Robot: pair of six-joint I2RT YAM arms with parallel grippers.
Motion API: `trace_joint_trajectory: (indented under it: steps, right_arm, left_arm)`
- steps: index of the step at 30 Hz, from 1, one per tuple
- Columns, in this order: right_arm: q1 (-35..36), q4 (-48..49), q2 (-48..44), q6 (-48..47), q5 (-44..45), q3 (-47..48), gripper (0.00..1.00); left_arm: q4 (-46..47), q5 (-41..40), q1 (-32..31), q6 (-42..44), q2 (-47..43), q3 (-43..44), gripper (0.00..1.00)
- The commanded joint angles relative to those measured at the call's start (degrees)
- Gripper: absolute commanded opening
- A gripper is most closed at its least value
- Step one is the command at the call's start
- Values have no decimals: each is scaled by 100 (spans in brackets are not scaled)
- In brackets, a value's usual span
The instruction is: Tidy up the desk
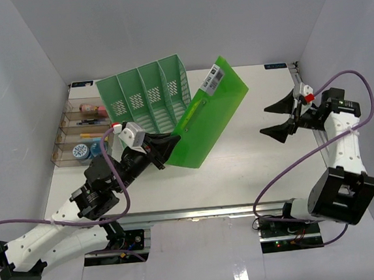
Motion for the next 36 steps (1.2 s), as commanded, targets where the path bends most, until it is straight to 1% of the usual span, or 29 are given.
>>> trace_joint_trajectory:
  steps: [1,2,5,7,8,9,11,14,16,17,19,22,25,26,27,28,29,32,36]
  right_arm:
    - [95,-940,265,-753,-1087,875,90]
    - [119,-856,249,-815,-1044,1021,90]
    - [298,298,176,530,-1108,1561,90]
    - [649,1656,22,1953,-1082,1662,90]
    - [706,2283,-57,2181,-1004,1646,90]
    - [937,3277,-215,2918,-820,1476,90]
    - [1550,5084,-506,5157,-577,959,90]
    - [2097,8780,-943,8185,-320,-445,90]
    - [2261,10972,-860,9597,-364,-773,90]
    - [2292,11599,-779,10141,-377,-823,90]
    - [2328,12490,-609,11137,-389,-888,90]
    - [2341,13714,-312,12357,-518,-773,94]
    - [2449,15556,0,13679,-731,-638,98]
    - [2496,16209,161,14412,-793,-593,100]
    - [2579,16830,377,15277,-876,-522,98]
    - [2695,17315,523,15591,-1017,-415,93]
    - [2779,17321,550,15743,-1101,-381,85]
    - [3080,17321,422,15660,-1191,-581,81]
    - [3309,17321,362,15801,-1196,-439,71]
  left_arm:
    - [-322,441,0,-19,-323,35,0]
    - [-436,494,4,21,-358,72,0]
    - [-805,641,4,63,-505,105,0]
    - [-937,743,4,71,-607,90,0]
    - [-989,759,4,60,-648,88,0]
    - [-1057,904,-2,54,-689,88,0]
    - [-1129,1026,3,46,-726,96,0]
    - [-1168,1187,2,30,-792,90,0]
    - [-1162,1244,4,21,-851,88,0]
    - [-1173,1278,4,19,-883,88,0]
    - [-1208,1354,4,19,-948,88,0]
    - [-1306,1408,3,36,-1033,139,0]
    - [-1317,1431,4,58,-1216,148,0]
    - [-1326,1429,4,66,-1268,149,0]
    - [-1334,1406,4,77,-1314,149,0]
    - [-1328,1374,4,90,-1371,150,0]
    - [-1328,1357,4,98,-1405,158,0]
    - [-1328,1253,4,138,-1466,188,0]
    - [-1301,1118,-1,186,-1449,224,0]
